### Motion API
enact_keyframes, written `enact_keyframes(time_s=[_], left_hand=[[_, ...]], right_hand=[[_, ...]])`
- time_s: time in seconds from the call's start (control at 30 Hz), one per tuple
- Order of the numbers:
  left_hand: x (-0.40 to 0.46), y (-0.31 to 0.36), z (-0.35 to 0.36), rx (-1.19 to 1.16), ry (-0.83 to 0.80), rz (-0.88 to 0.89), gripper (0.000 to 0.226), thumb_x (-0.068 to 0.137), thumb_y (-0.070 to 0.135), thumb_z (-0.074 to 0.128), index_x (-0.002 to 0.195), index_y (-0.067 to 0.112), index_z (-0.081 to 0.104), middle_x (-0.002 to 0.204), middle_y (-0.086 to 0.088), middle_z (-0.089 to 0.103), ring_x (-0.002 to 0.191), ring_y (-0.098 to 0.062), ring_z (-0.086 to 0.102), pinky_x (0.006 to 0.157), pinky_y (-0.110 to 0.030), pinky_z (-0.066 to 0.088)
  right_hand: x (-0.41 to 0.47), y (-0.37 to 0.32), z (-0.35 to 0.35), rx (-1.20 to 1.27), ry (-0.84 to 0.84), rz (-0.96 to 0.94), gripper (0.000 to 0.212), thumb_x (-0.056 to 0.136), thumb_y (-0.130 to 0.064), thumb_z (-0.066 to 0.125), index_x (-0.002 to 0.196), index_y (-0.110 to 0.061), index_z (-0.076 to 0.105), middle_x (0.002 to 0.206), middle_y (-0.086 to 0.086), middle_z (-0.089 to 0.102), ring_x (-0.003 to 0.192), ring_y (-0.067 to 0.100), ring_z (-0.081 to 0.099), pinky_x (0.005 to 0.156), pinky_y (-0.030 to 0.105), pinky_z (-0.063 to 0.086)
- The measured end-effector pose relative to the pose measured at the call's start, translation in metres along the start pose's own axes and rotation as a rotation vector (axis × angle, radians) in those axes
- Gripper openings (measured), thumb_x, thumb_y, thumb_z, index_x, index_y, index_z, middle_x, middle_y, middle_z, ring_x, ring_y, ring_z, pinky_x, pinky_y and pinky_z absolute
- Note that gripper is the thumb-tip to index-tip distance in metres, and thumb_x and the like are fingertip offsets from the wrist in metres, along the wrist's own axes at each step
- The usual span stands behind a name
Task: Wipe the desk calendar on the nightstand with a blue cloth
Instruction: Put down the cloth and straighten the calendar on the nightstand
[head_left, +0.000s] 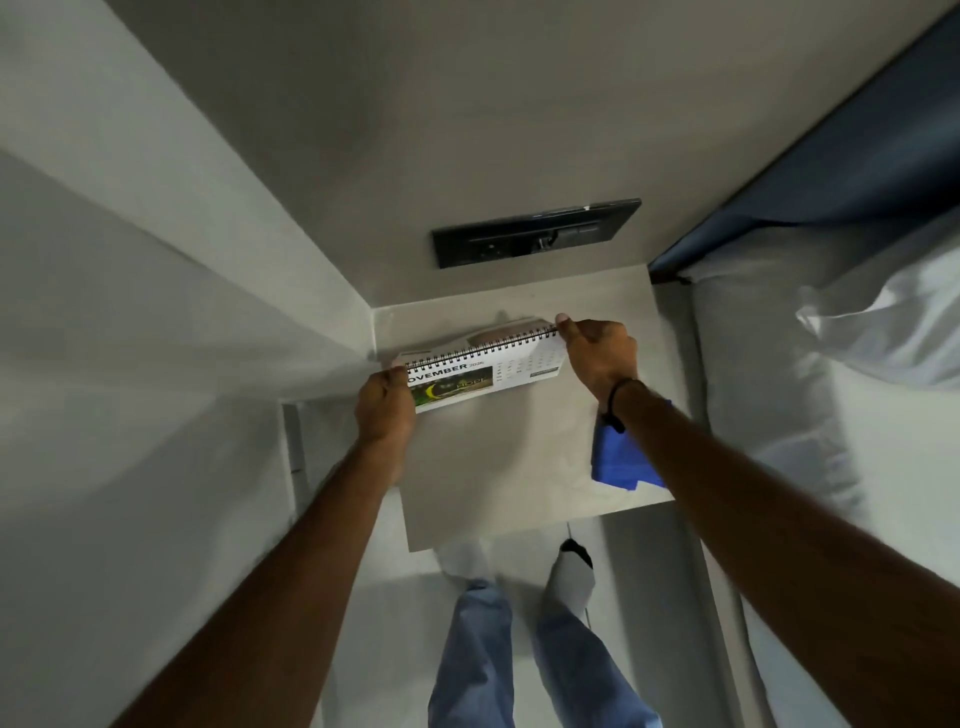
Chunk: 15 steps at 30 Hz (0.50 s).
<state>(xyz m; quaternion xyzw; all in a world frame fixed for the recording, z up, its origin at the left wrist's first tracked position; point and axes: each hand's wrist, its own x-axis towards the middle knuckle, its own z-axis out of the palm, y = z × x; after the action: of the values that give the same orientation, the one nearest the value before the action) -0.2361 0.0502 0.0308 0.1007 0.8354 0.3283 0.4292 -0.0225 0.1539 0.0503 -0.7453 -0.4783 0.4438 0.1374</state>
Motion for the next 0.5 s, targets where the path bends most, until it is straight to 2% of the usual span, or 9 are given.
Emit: enact_keyframes(time_s=[0.03,0.07,0.17,0.23,0.3,0.4,0.5], left_hand=[[0.000,0.000,-0.001,0.009,-0.004,0.015,0.041,0.103,0.029,0.048,0.120,-0.002,0.068,0.126,-0.025,0.070,0.119,-0.039,0.065,0.103,-0.042,0.049],[-0.002,-0.001,-0.003,0.021,-0.009,0.027,0.041,0.104,0.028,0.047,0.119,-0.003,0.068,0.125,-0.026,0.070,0.119,-0.040,0.065,0.102,-0.042,0.050],[-0.021,-0.010,-0.012,0.060,-0.007,0.057,0.040,0.105,0.026,0.045,0.117,-0.003,0.070,0.120,-0.026,0.072,0.114,-0.040,0.067,0.095,-0.040,0.052],[-0.039,-0.018,-0.020,0.097,0.001,0.077,0.040,0.105,0.028,0.046,0.113,-0.001,0.072,0.115,-0.025,0.073,0.110,-0.040,0.068,0.092,-0.040,0.053],[-0.056,-0.029,-0.026,0.127,-0.005,0.087,0.042,0.105,0.030,0.045,0.112,-0.001,0.074,0.113,-0.025,0.074,0.108,-0.039,0.069,0.094,-0.044,0.055],[-0.076,-0.049,-0.030,0.157,-0.011,0.085,0.044,0.105,0.033,0.044,0.111,0.002,0.075,0.109,-0.022,0.076,0.103,-0.038,0.071,0.092,-0.044,0.057],[-0.090,-0.070,-0.030,0.194,-0.019,0.073,0.044,0.105,0.033,0.043,0.111,0.003,0.074,0.111,-0.021,0.074,0.103,-0.037,0.070,0.088,-0.039,0.056]], right_hand=[[-0.003,0.001,-0.001,-0.008,0.000,0.002,0.042,0.098,-0.046,0.056,0.101,-0.012,0.080,0.095,0.009,0.074,0.089,0.026,0.061,0.065,0.009,0.042],[-0.008,0.003,-0.002,-0.008,-0.004,0.001,0.042,0.098,-0.046,0.056,0.098,-0.012,0.080,0.094,0.008,0.073,0.088,0.026,0.062,0.066,0.010,0.044],[-0.034,0.015,-0.007,-0.008,-0.010,0.012,0.043,0.098,-0.047,0.056,0.096,-0.011,0.079,0.097,0.013,0.076,0.091,0.030,0.065,0.082,0.032,0.055],[-0.054,0.026,-0.011,0.010,-0.010,0.050,0.042,0.097,-0.048,0.058,0.095,-0.013,0.080,0.091,0.012,0.075,0.090,0.032,0.067,0.087,0.040,0.059],[-0.071,0.037,-0.013,0.042,-0.010,0.101,0.042,0.095,-0.048,0.060,0.095,-0.011,0.080,0.091,0.013,0.075,0.094,0.037,0.071,0.093,0.048,0.059],[-0.087,0.054,-0.014,0.071,-0.001,0.145,0.045,0.094,-0.047,0.062,0.101,-0.006,0.079,0.096,0.016,0.075,0.102,0.042,0.071,0.095,0.050,0.059],[-0.099,0.069,-0.014,0.030,-0.012,0.160,0.048,0.095,-0.050,0.060,0.096,-0.005,0.078,0.102,0.023,0.076,0.102,0.046,0.070,0.092,0.055,0.058]])
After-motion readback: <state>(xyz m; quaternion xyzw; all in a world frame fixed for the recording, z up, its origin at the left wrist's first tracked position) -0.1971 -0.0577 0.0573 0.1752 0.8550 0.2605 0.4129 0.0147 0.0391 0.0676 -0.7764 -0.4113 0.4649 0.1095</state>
